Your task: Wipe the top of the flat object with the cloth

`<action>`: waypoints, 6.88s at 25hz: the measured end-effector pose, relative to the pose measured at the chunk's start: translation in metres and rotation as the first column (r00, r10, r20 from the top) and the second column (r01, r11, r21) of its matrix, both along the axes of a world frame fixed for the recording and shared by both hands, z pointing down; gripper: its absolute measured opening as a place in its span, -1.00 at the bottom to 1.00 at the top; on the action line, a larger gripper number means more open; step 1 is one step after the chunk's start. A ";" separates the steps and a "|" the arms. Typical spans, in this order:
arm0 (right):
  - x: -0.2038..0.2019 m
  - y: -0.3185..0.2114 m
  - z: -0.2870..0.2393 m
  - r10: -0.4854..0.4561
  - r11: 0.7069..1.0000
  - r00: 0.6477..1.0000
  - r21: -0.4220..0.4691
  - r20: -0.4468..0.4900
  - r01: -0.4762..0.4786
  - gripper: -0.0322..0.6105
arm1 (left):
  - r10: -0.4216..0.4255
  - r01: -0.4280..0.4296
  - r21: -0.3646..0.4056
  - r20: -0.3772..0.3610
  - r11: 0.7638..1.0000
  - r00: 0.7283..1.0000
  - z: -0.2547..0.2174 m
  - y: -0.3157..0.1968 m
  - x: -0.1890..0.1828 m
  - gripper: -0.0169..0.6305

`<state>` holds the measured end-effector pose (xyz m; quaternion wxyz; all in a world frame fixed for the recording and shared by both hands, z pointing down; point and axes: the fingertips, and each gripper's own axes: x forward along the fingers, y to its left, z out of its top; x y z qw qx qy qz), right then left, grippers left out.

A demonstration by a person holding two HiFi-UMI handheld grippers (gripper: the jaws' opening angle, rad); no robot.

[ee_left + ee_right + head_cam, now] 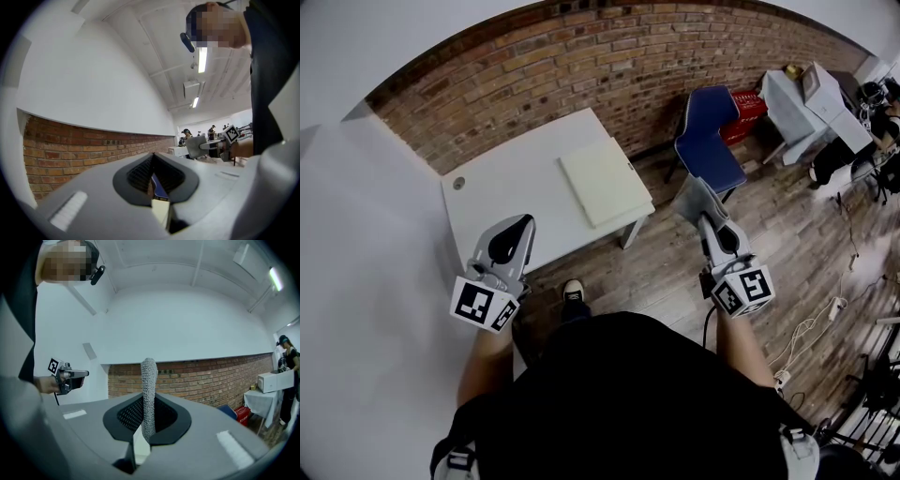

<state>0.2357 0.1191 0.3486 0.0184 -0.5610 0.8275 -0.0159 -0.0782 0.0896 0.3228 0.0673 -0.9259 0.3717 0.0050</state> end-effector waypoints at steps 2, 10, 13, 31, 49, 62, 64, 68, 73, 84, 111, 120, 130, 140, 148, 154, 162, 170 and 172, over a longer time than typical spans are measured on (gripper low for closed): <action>0.002 -0.003 -0.001 0.004 1.000 1.000 -0.001 0.000 -0.004 -0.86 | 0.002 -0.002 -0.007 0.003 1.000 1.000 0.002 -0.003 0.000 -0.94; 0.009 -0.010 0.006 0.018 1.000 1.000 -0.009 0.008 -0.018 -0.87 | 0.012 -0.012 -0.013 0.014 1.000 1.000 0.003 -0.018 0.009 -0.94; 0.007 -0.018 0.006 0.020 1.000 1.000 -0.008 0.010 -0.020 -0.87 | 0.018 -0.017 -0.013 0.018 1.000 1.000 0.002 -0.024 0.009 -0.94; -0.040 -0.099 -0.007 0.053 0.997 0.998 -0.047 -0.028 -0.054 -0.87 | 0.064 -0.063 -0.038 0.017 0.997 0.998 0.002 -0.120 -0.036 -0.94; -0.106 -0.187 -0.011 0.087 0.995 0.995 -0.053 -0.042 -0.089 -0.86 | 0.101 -0.101 -0.027 0.009 0.995 0.995 -0.001 -0.229 -0.095 -0.94; -0.137 -0.229 -0.004 0.094 0.993 0.994 -0.072 -0.052 -0.097 -0.86 | 0.133 -0.132 -0.072 0.007 0.989 0.991 0.015 -0.277 -0.122 -0.94; -0.143 -0.235 -0.003 0.089 0.993 0.995 -0.079 -0.054 -0.093 -0.86 | 0.137 -0.136 -0.077 0.011 0.988 0.991 0.018 -0.281 -0.124 -0.94; -0.152 -0.243 -0.002 0.078 0.993 0.995 -0.082 -0.064 -0.083 -0.86 | 0.137 -0.135 -0.084 0.011 0.987 0.991 0.024 -0.286 -0.130 -0.94; -0.165 -0.254 -0.006 0.064 0.995 0.996 -0.077 -0.064 -0.069 -0.86 | 0.133 -0.131 -0.093 0.013 0.987 0.991 0.030 -0.293 -0.143 -0.94; -0.169 -0.256 0.000 0.029 0.994 0.997 -0.098 -0.076 -0.036 -0.86 | 0.099 -0.099 -0.116 -0.004 0.988 0.995 0.041 -0.308 -0.147 -0.94; -0.111 -0.314 -0.008 -0.201 0.979 0.979 -0.049 -0.039 0.199 -0.86 | -0.019 0.026 -0.074 0.088 0.997 0.996 0.018 -0.289 -0.074 -0.94; -0.109 -0.317 0.022 -0.295 0.949 0.955 -0.121 -0.012 0.291 -0.87 | -0.063 0.071 -0.074 0.105 0.995 0.992 0.020 -0.268 -0.069 -0.94; -0.134 -0.333 0.091 -0.427 0.866 0.903 -0.268 0.041 0.422 -0.87 | -0.155 0.168 -0.104 0.119 0.980 0.981 0.033 -0.238 -0.087 -0.94; -0.148 -0.351 0.168 -0.472 0.797 0.878 -0.387 0.081 0.464 -0.87 | -0.200 0.216 -0.158 0.109 0.964 0.974 0.042 -0.208 -0.080 -0.94; -0.170 -0.362 0.240 -0.511 0.667 0.843 -0.542 0.166 0.511 -0.87 | -0.253 0.267 -0.188 0.095 0.945 0.963 0.051 -0.195 -0.081 -0.94; -0.193 -0.370 0.276 -0.554 0.601 0.818 -0.604 0.158 0.523 -0.87 | -0.302 0.319 -0.182 0.115 0.930 0.946 0.062 -0.187 -0.093 -0.94; -0.204 -0.376 0.336 -0.531 0.552 0.835 -0.690 0.142 0.468 -0.87 | -0.347 0.363 -0.202 0.107 0.910 0.932 0.069 -0.174 -0.098 -0.94; -0.225 -0.374 0.368 -0.548 0.469 0.818 -0.744 0.177 0.476 -0.87 | -0.384 0.392 -0.228 0.081 0.891 0.920 0.068 -0.172 -0.101 -0.94; -0.228 -0.373 0.376 -0.555 0.450 0.813 -0.758 0.178 0.473 -0.87 | -0.389 0.397 -0.225 0.083 0.890 0.918 0.068 -0.171 -0.101 -0.94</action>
